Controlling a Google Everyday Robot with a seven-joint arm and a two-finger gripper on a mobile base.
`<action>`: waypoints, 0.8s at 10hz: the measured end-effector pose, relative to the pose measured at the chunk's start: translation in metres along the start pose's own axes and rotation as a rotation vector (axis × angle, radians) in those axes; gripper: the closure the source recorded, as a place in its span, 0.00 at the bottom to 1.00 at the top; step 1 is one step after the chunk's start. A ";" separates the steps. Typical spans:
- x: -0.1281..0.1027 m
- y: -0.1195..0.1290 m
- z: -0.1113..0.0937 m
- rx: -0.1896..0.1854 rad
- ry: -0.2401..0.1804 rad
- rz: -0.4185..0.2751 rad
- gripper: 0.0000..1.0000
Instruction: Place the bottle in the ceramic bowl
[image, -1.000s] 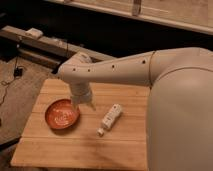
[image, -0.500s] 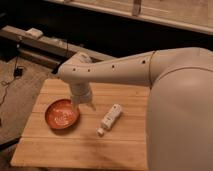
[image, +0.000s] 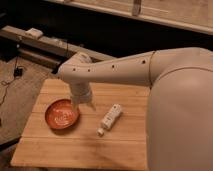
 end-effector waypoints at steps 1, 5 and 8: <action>0.000 0.000 0.000 0.000 0.000 0.000 0.35; -0.011 -0.026 0.012 0.035 0.005 0.118 0.35; -0.027 -0.065 0.036 0.034 0.003 0.254 0.35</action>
